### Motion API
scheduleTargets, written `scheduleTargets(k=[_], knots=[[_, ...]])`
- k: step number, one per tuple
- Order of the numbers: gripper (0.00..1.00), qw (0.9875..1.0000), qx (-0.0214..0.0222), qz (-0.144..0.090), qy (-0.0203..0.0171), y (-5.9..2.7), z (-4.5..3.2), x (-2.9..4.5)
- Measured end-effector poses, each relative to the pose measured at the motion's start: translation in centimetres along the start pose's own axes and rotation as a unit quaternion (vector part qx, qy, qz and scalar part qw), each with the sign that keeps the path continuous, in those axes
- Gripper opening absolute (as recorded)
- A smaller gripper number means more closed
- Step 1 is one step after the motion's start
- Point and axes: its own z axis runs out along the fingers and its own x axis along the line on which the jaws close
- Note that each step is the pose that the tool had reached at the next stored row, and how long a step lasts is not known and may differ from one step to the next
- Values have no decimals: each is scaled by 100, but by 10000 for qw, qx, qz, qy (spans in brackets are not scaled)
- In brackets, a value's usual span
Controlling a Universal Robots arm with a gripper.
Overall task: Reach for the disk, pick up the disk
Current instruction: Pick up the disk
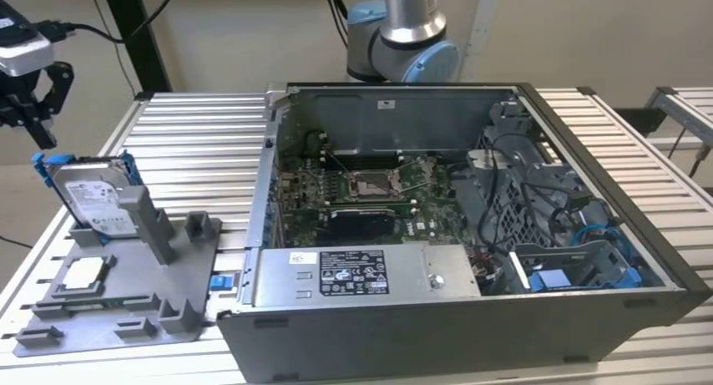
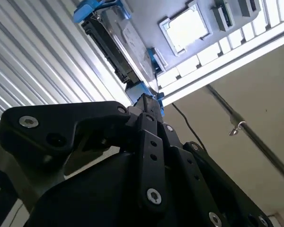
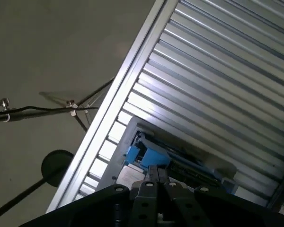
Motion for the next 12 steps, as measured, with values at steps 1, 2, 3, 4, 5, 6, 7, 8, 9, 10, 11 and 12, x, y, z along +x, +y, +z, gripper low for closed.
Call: scheduleTargets(k=[1, 2, 3, 4, 5, 6, 7, 8, 9, 10, 11, 12], knots=[[0, 10000, 3, -93, 2, 0, 0, 0], [0, 9998, 6, -188, 5, 0, 0, 0], [0, 9996, 8, -278, 7, 0, 0, 0], [0, 9993, 11, -371, 9, 0, 0, 0], [0, 9990, 15, -454, 12, 0, 0, 0], [0, 9985, 20, -548, 15, 1, 0, 1], [0, 9980, 24, -637, 19, 1, 0, 1], [0, 9973, 28, -727, 22, 1, 0, 1], [0, 9966, 32, -825, 25, 1, 0, 1], [0, 9959, 34, -908, 27, 1, 0, 1], [0, 9951, 37, -991, 29, 1, 0, 1], [0, 9942, 40, -1072, 31, 1, 0, 1]])
